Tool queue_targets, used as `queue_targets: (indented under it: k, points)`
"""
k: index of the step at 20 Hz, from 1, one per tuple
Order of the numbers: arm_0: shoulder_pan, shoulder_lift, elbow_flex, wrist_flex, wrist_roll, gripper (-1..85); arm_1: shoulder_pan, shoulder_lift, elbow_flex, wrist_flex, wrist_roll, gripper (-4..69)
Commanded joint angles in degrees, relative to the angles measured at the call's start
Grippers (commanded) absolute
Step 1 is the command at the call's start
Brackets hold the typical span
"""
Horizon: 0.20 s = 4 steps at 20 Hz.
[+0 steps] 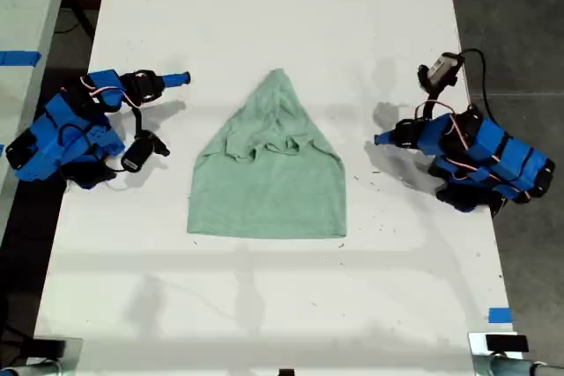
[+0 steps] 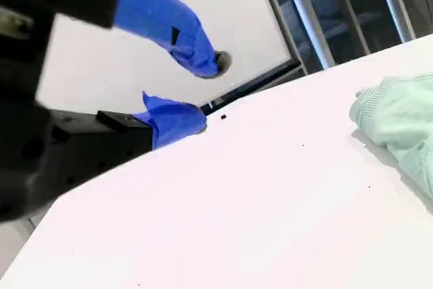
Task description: Fold t shirt
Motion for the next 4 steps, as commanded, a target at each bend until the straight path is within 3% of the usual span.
queue_targets:
  k: [1,2,4]
  points:
    - [1.1,0.5,1.3,-1.5,0.6,5.5,0.2,0.9,1.5,-0.5,0.4,2.9]
    - [0.5,0.5,1.3,-1.5,0.6,6.4,0.1,0.9,1.4,-0.5,0.4,1.2]
    - [0.6,0.5,1.3,-1.7,0.6,7.8,-1.9,0.9,1.2,-1.4,0.1,4.7]
